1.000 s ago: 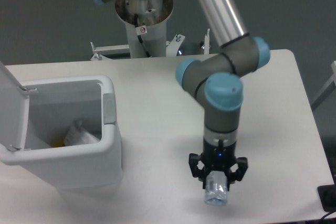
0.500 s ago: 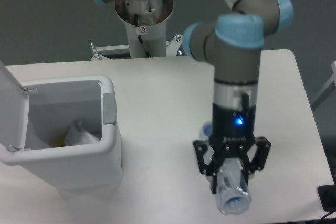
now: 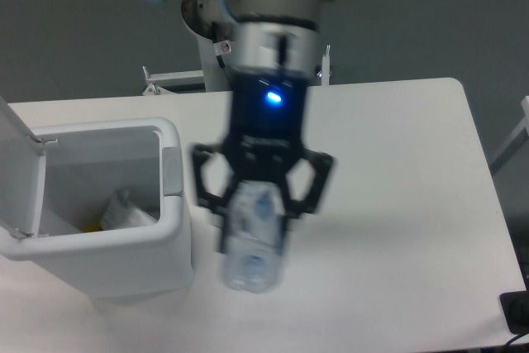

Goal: Place the trash in the trash can

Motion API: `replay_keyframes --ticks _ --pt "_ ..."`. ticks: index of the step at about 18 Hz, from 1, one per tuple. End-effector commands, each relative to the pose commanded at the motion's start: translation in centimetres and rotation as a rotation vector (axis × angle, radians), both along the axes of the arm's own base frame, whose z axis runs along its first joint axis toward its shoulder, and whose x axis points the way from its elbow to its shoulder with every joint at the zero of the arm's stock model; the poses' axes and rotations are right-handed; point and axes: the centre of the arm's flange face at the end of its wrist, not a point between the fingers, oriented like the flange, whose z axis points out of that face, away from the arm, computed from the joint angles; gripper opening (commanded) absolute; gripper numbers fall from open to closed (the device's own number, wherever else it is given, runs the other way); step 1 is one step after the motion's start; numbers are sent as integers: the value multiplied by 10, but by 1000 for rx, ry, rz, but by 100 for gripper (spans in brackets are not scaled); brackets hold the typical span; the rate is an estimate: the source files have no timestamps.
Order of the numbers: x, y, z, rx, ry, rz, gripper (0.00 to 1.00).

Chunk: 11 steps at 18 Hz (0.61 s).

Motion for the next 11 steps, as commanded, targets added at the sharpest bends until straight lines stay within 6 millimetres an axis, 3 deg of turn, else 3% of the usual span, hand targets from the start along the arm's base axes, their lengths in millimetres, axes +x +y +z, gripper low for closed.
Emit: replay_keyframes --ticks 5,7,10,11 --pt "65 21 -31 -50 -33 -103 64" --pt "79 27 -37 -59 -37 -127 66" --pt "89 27 -57 -93 -50 -147 100" --pt "90 26 -57 -94 -49 -150 100"
